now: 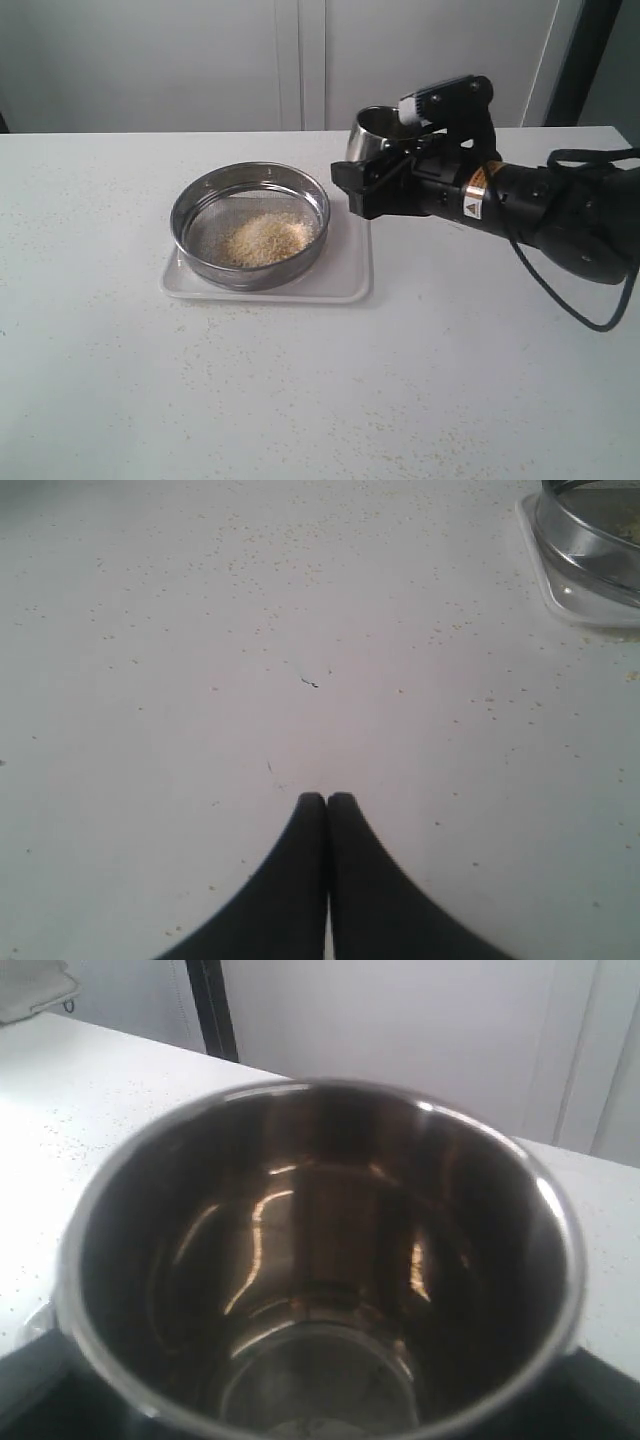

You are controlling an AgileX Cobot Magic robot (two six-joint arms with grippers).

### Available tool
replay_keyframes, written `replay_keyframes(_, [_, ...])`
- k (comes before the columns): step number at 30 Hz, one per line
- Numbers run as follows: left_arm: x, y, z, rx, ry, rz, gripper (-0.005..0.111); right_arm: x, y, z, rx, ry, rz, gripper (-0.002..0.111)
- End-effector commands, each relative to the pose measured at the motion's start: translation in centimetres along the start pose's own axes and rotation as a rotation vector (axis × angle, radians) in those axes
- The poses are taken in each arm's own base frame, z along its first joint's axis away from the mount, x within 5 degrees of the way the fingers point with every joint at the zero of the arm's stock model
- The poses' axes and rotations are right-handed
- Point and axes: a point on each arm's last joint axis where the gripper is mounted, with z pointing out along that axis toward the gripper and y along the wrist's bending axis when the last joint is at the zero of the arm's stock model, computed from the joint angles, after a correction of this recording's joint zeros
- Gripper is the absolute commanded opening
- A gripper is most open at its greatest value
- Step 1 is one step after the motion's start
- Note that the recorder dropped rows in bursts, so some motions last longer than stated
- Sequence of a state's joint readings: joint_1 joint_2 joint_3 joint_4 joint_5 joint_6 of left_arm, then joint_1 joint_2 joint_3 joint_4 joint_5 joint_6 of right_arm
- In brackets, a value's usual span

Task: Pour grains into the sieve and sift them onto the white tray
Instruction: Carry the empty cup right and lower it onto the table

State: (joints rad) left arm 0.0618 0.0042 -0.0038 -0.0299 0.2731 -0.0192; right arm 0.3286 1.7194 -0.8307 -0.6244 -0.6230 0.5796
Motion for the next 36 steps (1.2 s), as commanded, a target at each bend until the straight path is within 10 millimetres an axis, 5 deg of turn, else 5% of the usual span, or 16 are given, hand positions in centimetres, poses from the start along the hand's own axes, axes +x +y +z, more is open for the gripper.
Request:
replay_keyframes(1, [0.1,0.0,0.0,0.004,-0.004,0.001,0.0,0.0,-1.7,-1.6,-0.01,-0.095,0.033,0.0])
replay_keyframes(16, [0.1,0.0,0.0,0.004,-0.004,0.001,0.0,3.2,-7.6,-4.6,0.141,-0.139,0.066,0.0])
replay_keyframes(36, [0.1,0.0,0.0,0.004,-0.004,0.001,0.0,9.7,-11.5,-3.1,0.286,-0.153,0.1,0.0])
